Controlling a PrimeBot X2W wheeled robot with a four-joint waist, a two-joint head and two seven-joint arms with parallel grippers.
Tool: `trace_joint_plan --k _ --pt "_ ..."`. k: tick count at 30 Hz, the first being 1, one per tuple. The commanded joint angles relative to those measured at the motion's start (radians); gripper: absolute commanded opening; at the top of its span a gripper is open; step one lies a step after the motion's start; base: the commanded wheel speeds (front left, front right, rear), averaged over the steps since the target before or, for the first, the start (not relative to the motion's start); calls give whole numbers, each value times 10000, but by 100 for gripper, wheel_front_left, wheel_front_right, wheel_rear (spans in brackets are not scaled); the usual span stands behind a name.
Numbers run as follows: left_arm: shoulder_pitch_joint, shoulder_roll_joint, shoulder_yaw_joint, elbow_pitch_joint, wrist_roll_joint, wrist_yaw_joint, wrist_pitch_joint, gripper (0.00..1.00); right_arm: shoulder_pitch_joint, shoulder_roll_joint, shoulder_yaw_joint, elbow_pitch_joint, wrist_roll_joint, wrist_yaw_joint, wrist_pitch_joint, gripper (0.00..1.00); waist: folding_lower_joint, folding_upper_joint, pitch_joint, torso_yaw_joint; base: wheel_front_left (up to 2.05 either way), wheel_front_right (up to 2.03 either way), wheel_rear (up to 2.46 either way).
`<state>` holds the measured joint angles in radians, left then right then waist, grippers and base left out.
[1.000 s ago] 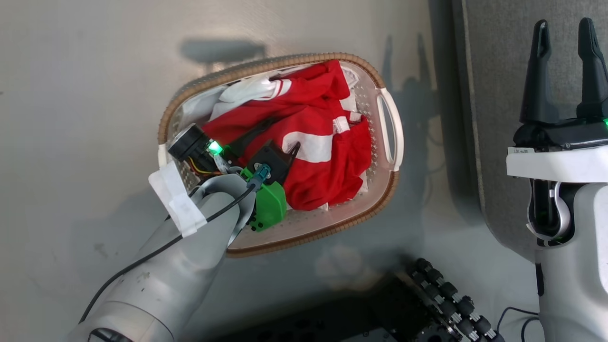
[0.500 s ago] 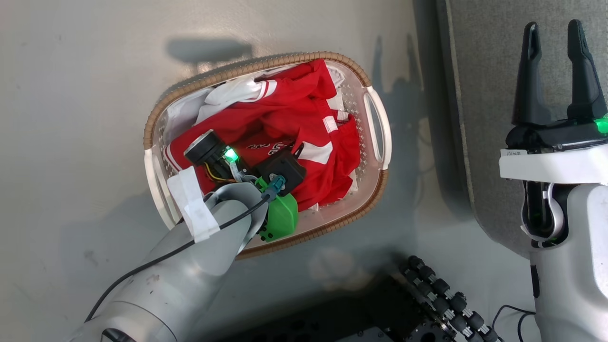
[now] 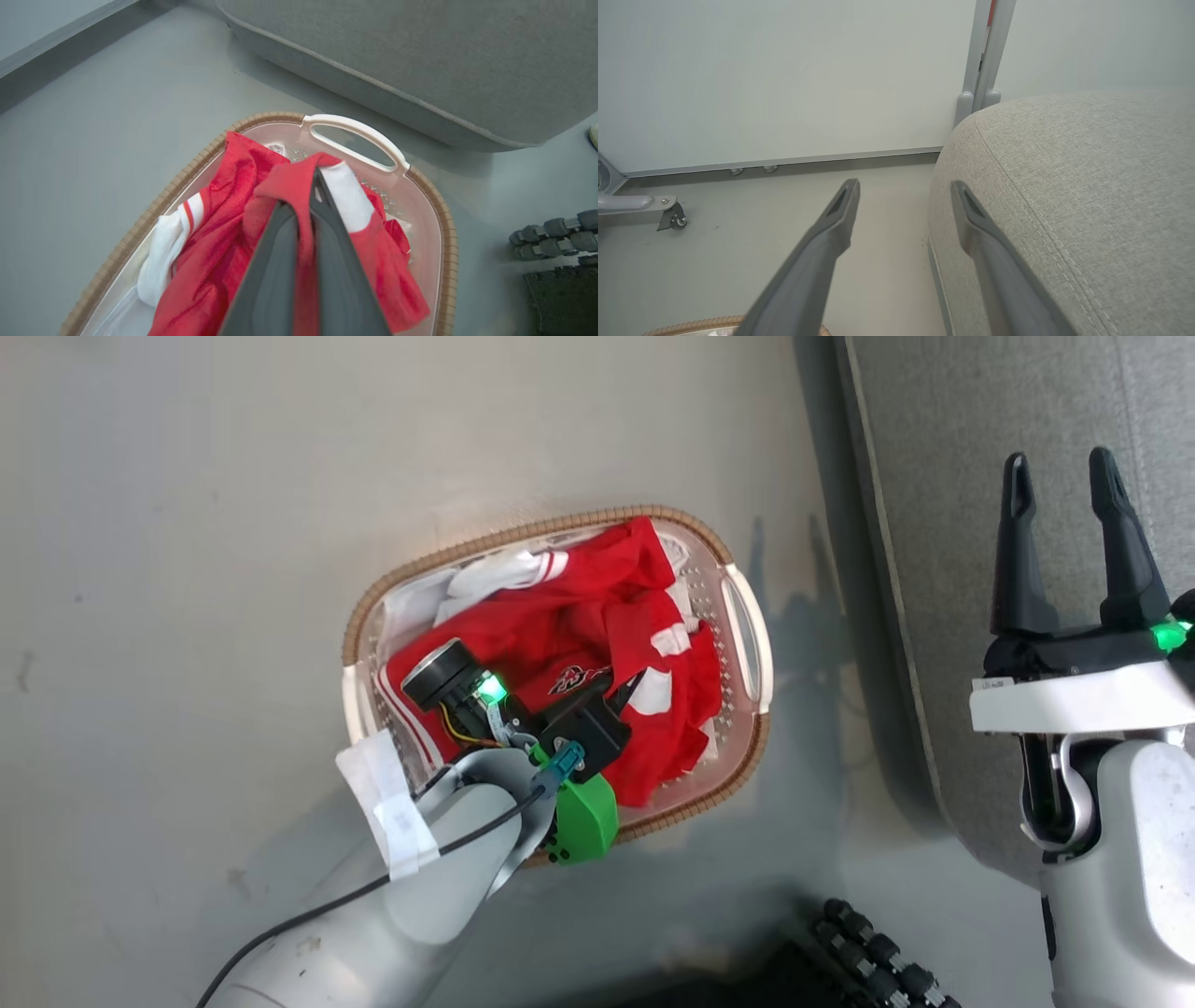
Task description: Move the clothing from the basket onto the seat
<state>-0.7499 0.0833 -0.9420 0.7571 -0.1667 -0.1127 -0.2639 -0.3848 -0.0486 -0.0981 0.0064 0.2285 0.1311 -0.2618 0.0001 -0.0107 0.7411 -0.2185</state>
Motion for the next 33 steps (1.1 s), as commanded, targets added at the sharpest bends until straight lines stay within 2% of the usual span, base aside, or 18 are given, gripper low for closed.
trace_joint_plan --k 1,9,19,25,33 --pt "236 96 70 -243 69 105 -10 0 231 -33 -33 58 -150 -8 -49 100 -1 107 -1100 499 0 0 0" --pt "1019 377 381 -1588 233 305 -10 0 1056 -36 -69 314 -660 -7 -49 100 -1 107 -2989 1039 0 0 0" --pt "1347 1121 605 -3242 674 319 -10 0 2152 -36 52 609 -995 -7 -49 100 -1 107 -5159 1347 0 0 0" --pt "986 1515 726 -3752 901 279 -10 0 2628 -34 327 635 -1141 -7 -49 100 -1 107 -5992 1411 0 0 0" --pt "-216 2007 910 -4287 1004 107 110 0 2918 -35 696 658 -1246 -7 -49 100 -1 107 -6493 1412 0 0 0"
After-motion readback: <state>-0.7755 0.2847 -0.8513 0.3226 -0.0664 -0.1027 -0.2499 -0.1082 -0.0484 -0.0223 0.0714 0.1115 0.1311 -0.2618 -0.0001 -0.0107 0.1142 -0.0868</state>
